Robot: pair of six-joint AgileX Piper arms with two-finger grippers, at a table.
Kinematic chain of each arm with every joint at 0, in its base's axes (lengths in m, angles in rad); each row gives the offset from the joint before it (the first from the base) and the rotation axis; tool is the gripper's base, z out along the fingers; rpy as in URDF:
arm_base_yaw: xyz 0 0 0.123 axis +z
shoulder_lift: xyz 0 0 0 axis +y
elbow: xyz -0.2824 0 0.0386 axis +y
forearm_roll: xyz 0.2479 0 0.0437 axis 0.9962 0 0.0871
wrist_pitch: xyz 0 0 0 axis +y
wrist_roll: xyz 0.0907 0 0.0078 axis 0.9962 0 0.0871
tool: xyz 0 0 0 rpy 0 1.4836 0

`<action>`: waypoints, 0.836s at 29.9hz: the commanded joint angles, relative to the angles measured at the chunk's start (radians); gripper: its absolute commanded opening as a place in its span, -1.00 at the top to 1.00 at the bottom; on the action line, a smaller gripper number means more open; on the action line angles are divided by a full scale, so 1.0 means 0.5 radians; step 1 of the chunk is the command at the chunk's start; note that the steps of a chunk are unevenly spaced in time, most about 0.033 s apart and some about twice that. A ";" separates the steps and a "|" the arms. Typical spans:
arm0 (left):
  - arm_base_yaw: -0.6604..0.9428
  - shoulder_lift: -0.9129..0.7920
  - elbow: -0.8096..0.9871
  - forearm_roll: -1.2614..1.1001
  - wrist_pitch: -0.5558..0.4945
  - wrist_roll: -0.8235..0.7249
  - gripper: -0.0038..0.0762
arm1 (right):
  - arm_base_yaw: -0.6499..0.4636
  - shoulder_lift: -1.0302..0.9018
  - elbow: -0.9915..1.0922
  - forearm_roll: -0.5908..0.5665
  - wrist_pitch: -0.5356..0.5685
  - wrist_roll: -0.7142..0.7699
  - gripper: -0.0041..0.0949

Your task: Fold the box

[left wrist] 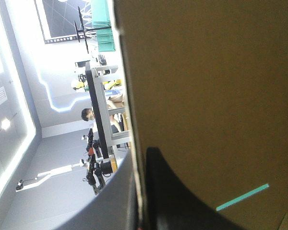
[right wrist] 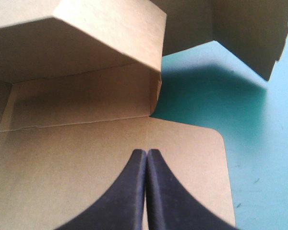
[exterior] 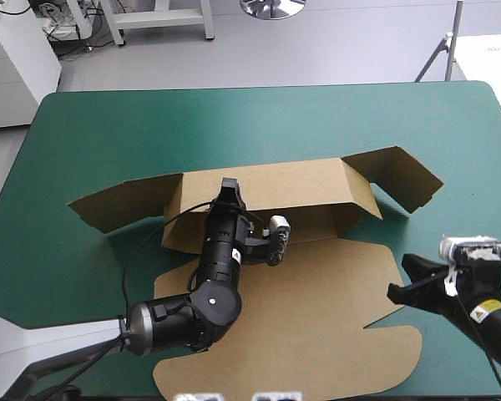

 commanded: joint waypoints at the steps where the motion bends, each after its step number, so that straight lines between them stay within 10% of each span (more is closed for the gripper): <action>1: -0.011 -0.080 -0.037 0.110 0.060 -0.013 0.93 | 0.001 0.278 -0.320 0.020 -0.050 -0.119 0.94; 17: -0.011 -0.080 -0.041 0.110 0.040 -0.013 0.93 | -0.003 1.918 -2.316 -0.269 0.464 -0.303 0.94; 25: -0.011 -0.080 -0.041 0.110 0.040 -0.013 0.93 | -0.003 2.337 -2.575 -0.283 0.704 -0.322 0.94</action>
